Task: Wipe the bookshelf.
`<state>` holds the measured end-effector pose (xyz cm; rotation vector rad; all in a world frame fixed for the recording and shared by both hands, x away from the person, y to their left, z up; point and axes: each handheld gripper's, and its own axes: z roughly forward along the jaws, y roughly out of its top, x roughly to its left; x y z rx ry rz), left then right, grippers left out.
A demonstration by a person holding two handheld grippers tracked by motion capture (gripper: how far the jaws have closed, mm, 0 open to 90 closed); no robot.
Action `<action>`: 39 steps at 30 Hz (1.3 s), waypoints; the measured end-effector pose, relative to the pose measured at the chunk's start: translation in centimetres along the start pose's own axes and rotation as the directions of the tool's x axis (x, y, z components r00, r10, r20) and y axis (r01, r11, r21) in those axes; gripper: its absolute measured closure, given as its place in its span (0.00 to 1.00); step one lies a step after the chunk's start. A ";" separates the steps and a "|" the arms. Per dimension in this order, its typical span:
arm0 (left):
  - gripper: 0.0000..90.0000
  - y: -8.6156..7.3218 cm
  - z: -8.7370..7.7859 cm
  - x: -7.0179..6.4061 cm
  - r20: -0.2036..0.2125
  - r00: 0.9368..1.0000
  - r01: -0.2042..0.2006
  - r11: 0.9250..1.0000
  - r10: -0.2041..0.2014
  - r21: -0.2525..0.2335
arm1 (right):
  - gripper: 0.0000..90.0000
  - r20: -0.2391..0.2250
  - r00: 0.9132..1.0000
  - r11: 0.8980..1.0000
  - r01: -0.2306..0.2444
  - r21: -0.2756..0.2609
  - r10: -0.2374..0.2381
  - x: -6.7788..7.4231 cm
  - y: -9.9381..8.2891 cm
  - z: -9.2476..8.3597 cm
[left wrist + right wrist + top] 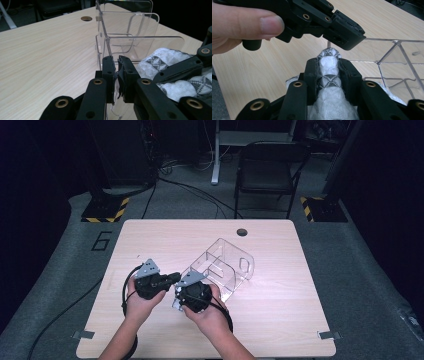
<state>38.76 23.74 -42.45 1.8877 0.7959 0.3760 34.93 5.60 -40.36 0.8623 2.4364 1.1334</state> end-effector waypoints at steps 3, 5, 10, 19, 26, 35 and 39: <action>0.94 0.1 0.0 -0.1 -0.001 1.000 -0.007 1.000 0.007 0.013 | 0.78 0.002 1.000 1.000 0.001 -0.007 -0.001 0.1 -0.5 -0.4; 0.94 0.1 0.0 0.0 0.004 1.000 -0.005 1.000 0.005 0.012 | 0.78 -0.001 1.000 1.000 0.014 0.013 -0.014 0.2 -1.0 -1.2; 0.94 0.1 -0.1 0.0 0.005 1.000 -0.008 1.000 0.008 0.017 | 0.78 -0.003 0.999 0.999 0.036 -0.011 -0.036 0.0 -3.1 -3.7; 0.93 -0.1 0.0 -0.1 0.011 0.999 0.032 0.999 -0.032 0.002 | 0.77 -0.006 1.000 1.000 0.014 -0.001 -0.014 -0.2 -3.9 -4.5; 0.93 -0.2 0.0 -0.1 -0.006 1.000 0.019 1.000 -0.019 0.002 | 0.76 -0.019 1.000 1.000 0.014 0.021 -0.013 -0.3 -2.3 -1.9; 0.94 -0.1 0.1 -0.2 -0.016 1.000 -0.009 1.000 0.009 0.012 | 0.76 0.004 1.000 0.999 0.005 -0.045 -0.005 0.2 -4.5 -3.6; 0.94 0.0 0.1 -0.3 -0.018 1.000 0.001 1.000 -0.001 0.008 | 0.76 0.005 1.000 0.997 0.016 -0.070 -0.016 0.2 -5.6 -4.6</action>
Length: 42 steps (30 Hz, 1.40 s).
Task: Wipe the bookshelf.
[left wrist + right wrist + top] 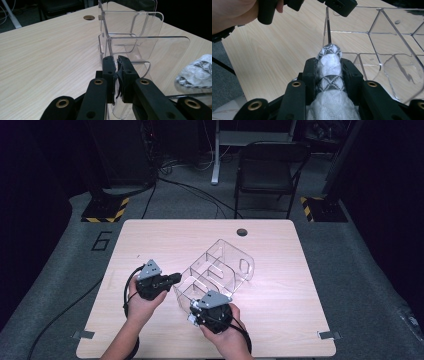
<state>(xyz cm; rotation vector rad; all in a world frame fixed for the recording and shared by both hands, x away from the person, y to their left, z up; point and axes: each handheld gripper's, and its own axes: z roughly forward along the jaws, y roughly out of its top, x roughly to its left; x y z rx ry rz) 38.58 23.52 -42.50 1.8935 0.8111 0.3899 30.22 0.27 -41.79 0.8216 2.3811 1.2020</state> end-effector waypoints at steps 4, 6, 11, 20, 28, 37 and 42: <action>0.94 0.0 0.0 0.0 0.002 1.000 0.002 1.000 -0.002 0.003 | 0.75 0.007 1.000 0.999 0.004 -0.052 -0.003 0.1 -1.2 -0.6; 0.94 0.0 0.0 0.0 0.002 1.000 0.001 1.000 -0.001 0.005 | 0.75 0.001 1.000 0.998 -0.014 -0.063 0.014 0.1 -1.5 -0.8; 0.94 0.0 0.0 0.0 0.002 1.000 0.002 1.000 -0.002 0.004 | 0.75 0.012 0.999 0.996 -0.036 -0.086 0.037 0.3 -2.2 -1.2; 0.93 -0.1 0.0 -0.2 0.004 1.000 0.009 1.000 -0.009 0.008 | 0.74 0.008 0.999 0.991 -0.046 -0.125 0.047 0.4 -3.5 -1.6; 0.93 -0.1 0.1 -0.2 -0.001 1.000 0.009 1.000 -0.009 0.007 | 0.74 -0.001 0.997 0.994 -0.078 -0.077 0.078 0.4 -4.6 -1.5; 0.94 -0.1 0.2 -0.3 -0.006 1.000 0.017 1.000 -0.017 0.005 | 0.75 -0.037 0.991 0.990 -0.130 0.058 0.133 0.0 -7.0 1.8; 0.94 -0.2 0.1 -0.3 -0.010 1.000 0.011 1.000 -0.011 0.006 | 0.75 -0.034 0.989 0.988 -0.143 0.049 0.145 0.0 -7.8 2.7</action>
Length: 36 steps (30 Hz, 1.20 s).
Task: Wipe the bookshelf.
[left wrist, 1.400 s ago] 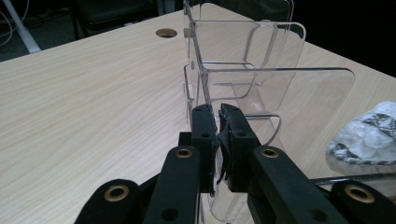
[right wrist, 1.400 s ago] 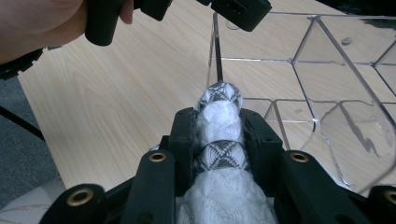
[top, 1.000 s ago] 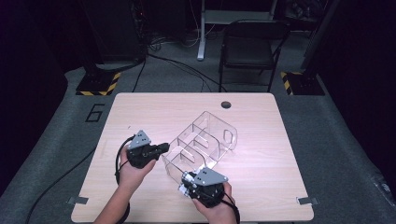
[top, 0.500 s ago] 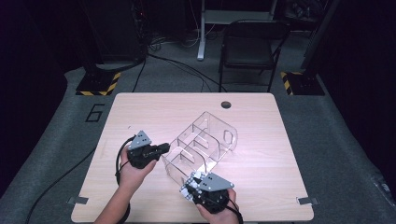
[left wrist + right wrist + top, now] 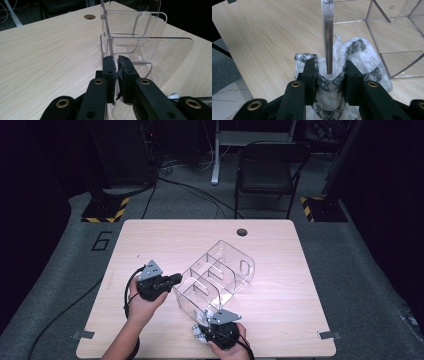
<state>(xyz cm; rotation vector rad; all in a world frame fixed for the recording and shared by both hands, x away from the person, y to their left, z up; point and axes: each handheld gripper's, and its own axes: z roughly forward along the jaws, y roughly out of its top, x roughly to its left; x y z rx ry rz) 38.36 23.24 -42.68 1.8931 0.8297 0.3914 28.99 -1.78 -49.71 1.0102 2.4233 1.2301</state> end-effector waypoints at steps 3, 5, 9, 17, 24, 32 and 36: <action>0.93 0.0 0.0 0.0 0.000 1.000 -0.012 1.000 0.012 0.003 | 0.75 0.002 1.000 1.000 -0.002 0.022 0.002 0.1 0.3 -0.1; 0.93 0.0 0.1 0.0 0.001 1.000 -0.004 1.000 0.004 -0.003 | 0.74 -0.003 1.000 1.000 0.003 0.029 -0.003 0.1 0.5 -0.2; 0.93 0.0 0.1 0.0 0.000 1.000 -0.002 1.000 0.002 -0.006 | 0.65 -0.010 1.000 1.000 -0.018 0.014 0.019 -0.1 0.2 -0.2; 0.93 0.0 0.1 0.0 0.008 1.000 -0.001 1.000 0.001 0.000 | 0.40 -0.006 1.000 1.000 0.011 0.018 -0.011 0.1 -1.0 -1.2; 0.92 0.0 0.1 0.0 0.004 1.000 -0.001 1.000 0.001 -0.002 | 0.32 -0.007 1.000 0.999 0.020 0.042 -0.020 -0.1 -1.8 -1.4; 0.93 0.0 0.1 -0.1 0.002 1.000 0.003 1.000 -0.003 0.006 | 0.52 -0.030 0.999 0.997 -0.015 0.079 0.018 -0.9 -2.4 0.2; 0.93 0.1 0.1 -0.2 0.001 1.000 -0.007 1.000 0.007 0.013 | 0.70 -0.056 0.998 0.996 -0.036 0.080 0.040 -0.9 -1.8 0.8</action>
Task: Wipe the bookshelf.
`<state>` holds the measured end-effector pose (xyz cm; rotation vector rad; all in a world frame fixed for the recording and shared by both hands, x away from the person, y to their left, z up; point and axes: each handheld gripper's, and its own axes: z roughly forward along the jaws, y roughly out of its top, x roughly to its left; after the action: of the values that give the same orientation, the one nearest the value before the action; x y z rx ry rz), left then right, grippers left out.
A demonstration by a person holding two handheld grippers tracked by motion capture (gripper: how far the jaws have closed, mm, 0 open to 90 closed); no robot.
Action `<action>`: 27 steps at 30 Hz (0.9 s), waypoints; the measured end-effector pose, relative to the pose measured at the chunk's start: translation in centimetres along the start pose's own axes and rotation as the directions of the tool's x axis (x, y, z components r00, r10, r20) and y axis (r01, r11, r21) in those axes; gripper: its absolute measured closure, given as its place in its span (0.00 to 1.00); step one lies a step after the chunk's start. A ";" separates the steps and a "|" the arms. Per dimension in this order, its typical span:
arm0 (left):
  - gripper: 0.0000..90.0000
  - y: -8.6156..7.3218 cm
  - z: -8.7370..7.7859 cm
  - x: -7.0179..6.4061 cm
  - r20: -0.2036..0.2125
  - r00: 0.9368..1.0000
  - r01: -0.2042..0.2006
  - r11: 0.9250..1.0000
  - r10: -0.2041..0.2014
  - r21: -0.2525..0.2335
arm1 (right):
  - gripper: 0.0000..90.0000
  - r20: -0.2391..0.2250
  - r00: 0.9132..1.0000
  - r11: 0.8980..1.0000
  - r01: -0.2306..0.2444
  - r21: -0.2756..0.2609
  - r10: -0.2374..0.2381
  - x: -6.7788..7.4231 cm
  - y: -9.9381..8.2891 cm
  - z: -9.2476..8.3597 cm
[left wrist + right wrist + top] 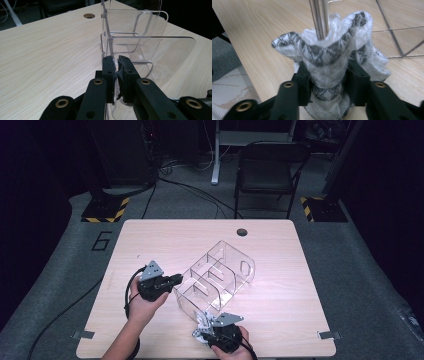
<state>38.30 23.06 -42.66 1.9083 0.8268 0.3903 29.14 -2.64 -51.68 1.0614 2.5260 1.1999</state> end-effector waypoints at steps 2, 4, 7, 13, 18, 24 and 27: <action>0.93 0.0 0.0 0.0 -0.005 1.000 -0.002 1.000 0.002 -0.003 | 0.73 0.011 1.000 1.000 0.017 0.008 -0.018 0.2 0.4 0.0; 0.93 0.0 0.0 0.0 -0.011 1.000 -0.023 1.000 0.023 0.001 | 0.74 0.035 0.999 0.999 0.036 0.009 -0.036 0.6 0.7 -0.3; 0.93 0.0 0.0 0.0 -0.010 1.000 -0.019 1.000 0.019 0.002 | 0.74 0.043 0.998 0.999 0.049 -0.006 -0.049 0.8 1.0 -0.9; 0.93 0.0 0.1 0.0 -0.007 1.000 -0.012 1.000 0.012 -0.002 | 0.74 0.039 0.999 0.987 0.043 -0.153 -0.038 1.6 3.2 -4.2; 0.93 0.0 0.1 -0.1 -0.009 1.000 -0.007 1.000 0.007 -0.006 | 0.74 0.041 0.999 0.989 0.033 -0.143 -0.028 1.5 2.5 -3.1; 0.93 0.0 0.1 -0.1 -0.009 1.000 -0.006 1.000 0.006 -0.009 | 0.73 0.024 1.000 1.000 0.000 -0.029 0.001 0.5 0.9 0.0; 0.93 0.0 0.2 -0.1 -0.011 1.000 -0.006 1.000 0.006 -0.010 | 0.73 0.019 1.000 1.000 -0.007 -0.011 0.007 0.5 1.1 0.1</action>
<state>38.32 22.92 -42.75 1.9010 0.8244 0.4085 29.39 -1.78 -50.82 1.0747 2.5007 1.1978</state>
